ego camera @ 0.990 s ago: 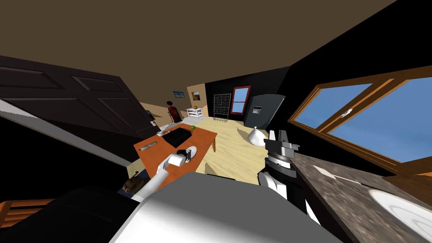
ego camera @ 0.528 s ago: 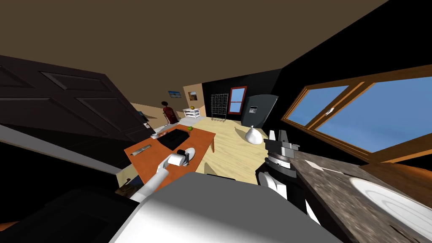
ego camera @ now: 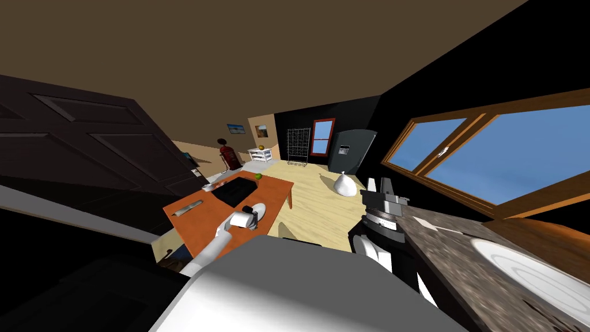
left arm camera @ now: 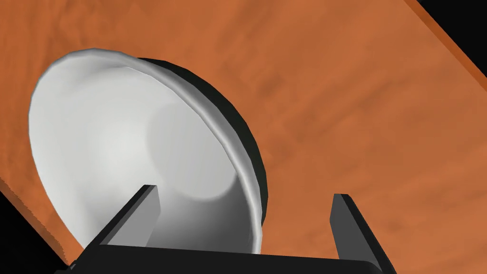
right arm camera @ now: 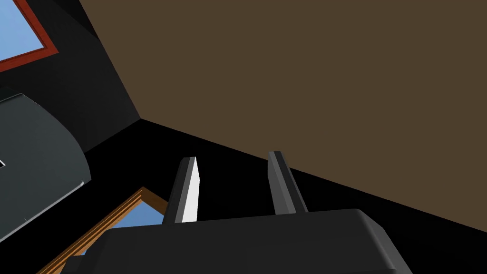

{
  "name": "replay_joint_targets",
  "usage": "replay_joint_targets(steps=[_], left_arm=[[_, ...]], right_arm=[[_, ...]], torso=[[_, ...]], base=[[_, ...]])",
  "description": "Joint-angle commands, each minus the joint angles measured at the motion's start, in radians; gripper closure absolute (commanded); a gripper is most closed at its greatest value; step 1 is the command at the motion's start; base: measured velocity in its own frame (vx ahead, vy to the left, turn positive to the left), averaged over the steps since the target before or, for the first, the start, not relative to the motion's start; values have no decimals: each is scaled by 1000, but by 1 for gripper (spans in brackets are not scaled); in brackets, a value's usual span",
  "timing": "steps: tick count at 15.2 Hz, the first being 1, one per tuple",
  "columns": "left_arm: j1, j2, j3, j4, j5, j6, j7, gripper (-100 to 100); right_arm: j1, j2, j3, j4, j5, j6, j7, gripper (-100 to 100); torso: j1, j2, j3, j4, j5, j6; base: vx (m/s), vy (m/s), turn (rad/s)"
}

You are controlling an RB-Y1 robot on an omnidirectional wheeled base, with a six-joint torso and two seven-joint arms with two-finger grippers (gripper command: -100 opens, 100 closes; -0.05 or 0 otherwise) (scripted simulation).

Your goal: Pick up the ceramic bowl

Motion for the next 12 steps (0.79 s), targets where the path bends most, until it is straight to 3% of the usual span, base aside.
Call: replay_joint_targets(steps=[1, 2, 3, 7, 11, 12], left_arm=[[-6, -13, 0, 30, -8, -24, -12, -100], [-3, -6, 0, 14, -4, -11, -5, -100], [-3, -8, 0, 17, -5, -15, -7, 100], [-4, -6, -4, 14, -7, -17, -15, 100], [14, 29, 0, -68, 15, 46, 24, 100], [9, 19, 0, -48, 9, 30, 16, 100]], right_arm=[[0, 0, 0, 0, 0, 0, 0, 0], [0, 0, 0, 0, 0, 0, 0, 0], [0, 0, 0, 0, 0, 0, 0, 0], [0, 0, 0, 0, 0, 0, 0, 0], [0, 0, 0, 0, 0, 0, 0, 0], [0, 0, 0, 0, 0, 0, 0, 0]], torso=[[0, 0, 0, 0, 0, 0], [0, 0, 0, 0, 0, 0], [0, 0, 0, 0, 0, 0], [0, 0, 0, 0, 0, -4], [-1, 2, 1, 0, -1, -5], [-1, 3, 1, 0, -1, -5]], base=[[17, 9, -13], [9, 5, -5], [0, 0, 0], [1, 1, -19], [-18, -10, 44], [-16, -8, 7]])
